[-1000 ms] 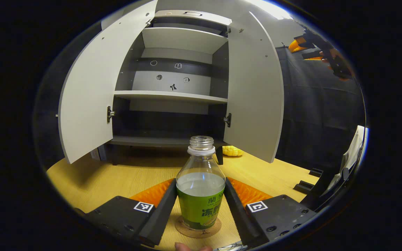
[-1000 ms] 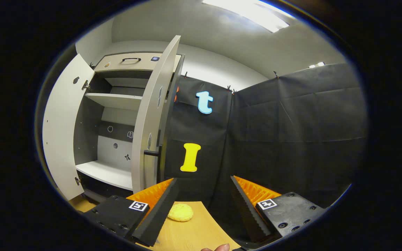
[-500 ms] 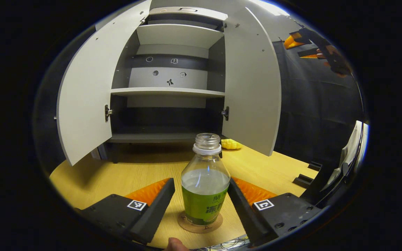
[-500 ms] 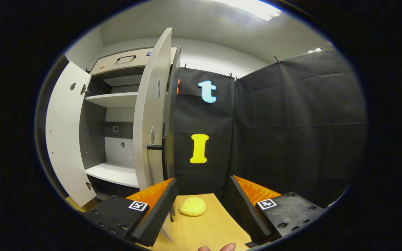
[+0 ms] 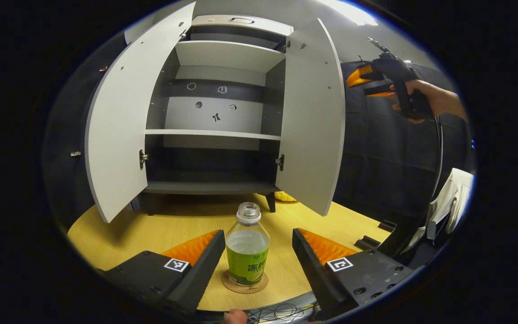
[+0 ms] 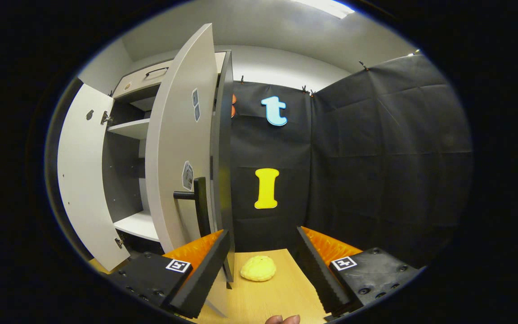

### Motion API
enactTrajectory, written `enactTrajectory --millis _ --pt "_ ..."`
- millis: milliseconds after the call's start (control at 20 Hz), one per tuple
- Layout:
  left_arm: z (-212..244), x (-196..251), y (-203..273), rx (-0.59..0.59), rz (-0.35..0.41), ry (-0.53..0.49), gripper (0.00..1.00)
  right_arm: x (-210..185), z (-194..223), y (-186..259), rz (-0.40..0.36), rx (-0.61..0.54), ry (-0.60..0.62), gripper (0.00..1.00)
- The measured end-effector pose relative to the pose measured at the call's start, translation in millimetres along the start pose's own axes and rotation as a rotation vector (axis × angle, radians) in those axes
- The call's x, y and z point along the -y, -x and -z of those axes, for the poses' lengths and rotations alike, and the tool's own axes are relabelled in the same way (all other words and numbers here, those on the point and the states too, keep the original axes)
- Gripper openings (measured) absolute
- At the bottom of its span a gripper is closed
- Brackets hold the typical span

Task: Grasp the bottle in the cabinet with the left hand and place it on the coaster, then close the right door with the right hand and the left door with the left hand.

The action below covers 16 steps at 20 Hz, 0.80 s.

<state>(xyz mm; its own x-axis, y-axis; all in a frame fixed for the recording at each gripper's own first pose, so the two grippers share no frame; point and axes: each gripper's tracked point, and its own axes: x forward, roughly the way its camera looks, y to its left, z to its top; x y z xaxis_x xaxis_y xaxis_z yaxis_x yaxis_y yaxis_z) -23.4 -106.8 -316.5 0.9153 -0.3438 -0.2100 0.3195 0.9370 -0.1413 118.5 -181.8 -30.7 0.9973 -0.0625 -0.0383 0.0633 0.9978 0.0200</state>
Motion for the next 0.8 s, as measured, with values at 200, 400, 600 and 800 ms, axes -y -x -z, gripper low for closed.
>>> enactTrajectory --millis 200,400,600,800 --pt "-41.7 -13.8 17.4 0.043 -0.052 0.03 0.96 -13.0 2.2 0.0 -0.05 -0.014 -0.043 0.95" --pt "-71.1 -31.1 37.4 0.078 -0.088 0.028 0.96 -20.4 5.6 2.5 -0.069 -0.021 -0.096 0.96" --pt "-93.3 -55.8 57.9 0.109 -0.145 0.045 0.95 -37.0 7.2 5.4 -0.09 -0.025 -0.123 0.97" --pt "-103.9 -79.7 76.7 0.12 -0.209 0.044 0.95 -74.1 8.9 8.8 -0.152 -0.033 -0.13 0.97"
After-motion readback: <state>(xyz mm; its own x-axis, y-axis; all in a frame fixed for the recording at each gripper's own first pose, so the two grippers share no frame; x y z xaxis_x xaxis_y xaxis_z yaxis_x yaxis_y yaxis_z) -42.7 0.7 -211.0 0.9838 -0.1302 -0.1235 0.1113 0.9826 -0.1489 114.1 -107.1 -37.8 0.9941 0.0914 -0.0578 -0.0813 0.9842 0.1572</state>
